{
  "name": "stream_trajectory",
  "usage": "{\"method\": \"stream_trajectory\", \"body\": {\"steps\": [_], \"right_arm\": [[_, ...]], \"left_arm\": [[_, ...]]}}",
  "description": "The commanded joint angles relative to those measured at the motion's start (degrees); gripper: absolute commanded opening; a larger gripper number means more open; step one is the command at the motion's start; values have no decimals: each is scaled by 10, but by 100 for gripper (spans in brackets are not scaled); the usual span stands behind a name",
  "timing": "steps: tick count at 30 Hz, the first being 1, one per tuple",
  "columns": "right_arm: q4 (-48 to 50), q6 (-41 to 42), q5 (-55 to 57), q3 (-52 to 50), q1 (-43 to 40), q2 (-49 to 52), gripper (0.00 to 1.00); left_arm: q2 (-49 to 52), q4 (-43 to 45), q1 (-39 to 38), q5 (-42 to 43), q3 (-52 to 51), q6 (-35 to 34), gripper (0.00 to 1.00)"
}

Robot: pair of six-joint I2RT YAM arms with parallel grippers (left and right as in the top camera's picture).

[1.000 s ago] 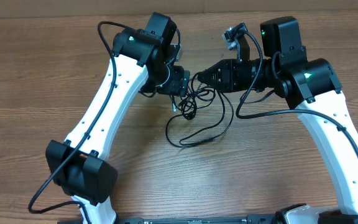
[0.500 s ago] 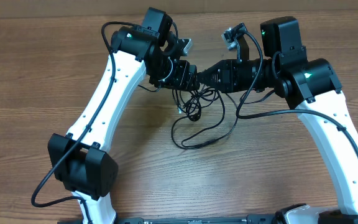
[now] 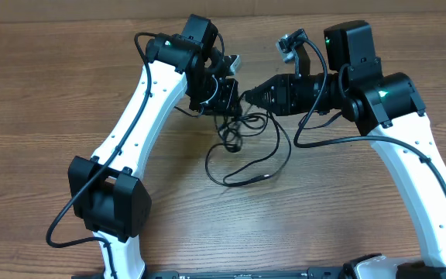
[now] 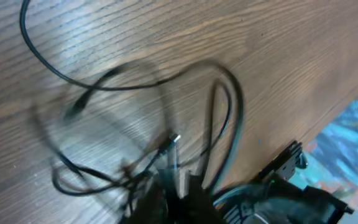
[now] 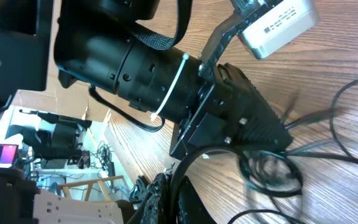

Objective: Untangle cables

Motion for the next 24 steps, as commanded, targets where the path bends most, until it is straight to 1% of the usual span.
{"method": "stream_trajectory", "body": {"steps": [1,4,10,13,14,15,16,20,21,22,23,24], "right_arm": [[3,1,26,5,-1,-1,4],[-7,21,110,5,-1,-1,4],[-52,134,394,5,-12,-1,4],[-66,150,443,5,-30,-1,4],[-68,150,449,5,-39,-1,7],[-70,150,449,5,-48,-1,13],[-71,150,449,5,-57,-1,17],[-77,150,449,5,-81,-1,19],[-78,150,449,5,-85,0,23],[-78,150,449,5,-89,0,29],[-78,150,448,5,-90,2,40],[-78,150,444,5,-90,3,46]], "left_arm": [[7,1,-3,-17,2,-2,4],[4,-1,1,-20,2,-2,4],[-19,-3,17,-21,2,-1,4],[-37,-5,24,-38,2,-2,4],[-45,-5,28,-45,2,-2,4],[-53,-5,31,-51,2,-3,4],[-60,-5,33,-57,2,-7,4],[-92,-5,44,-78,2,-20,4],[-102,-5,46,-81,2,-21,4],[-111,-5,47,-80,2,-21,4],[-119,-4,48,-80,2,-21,4],[-127,-3,48,-80,2,-21,4]]}}
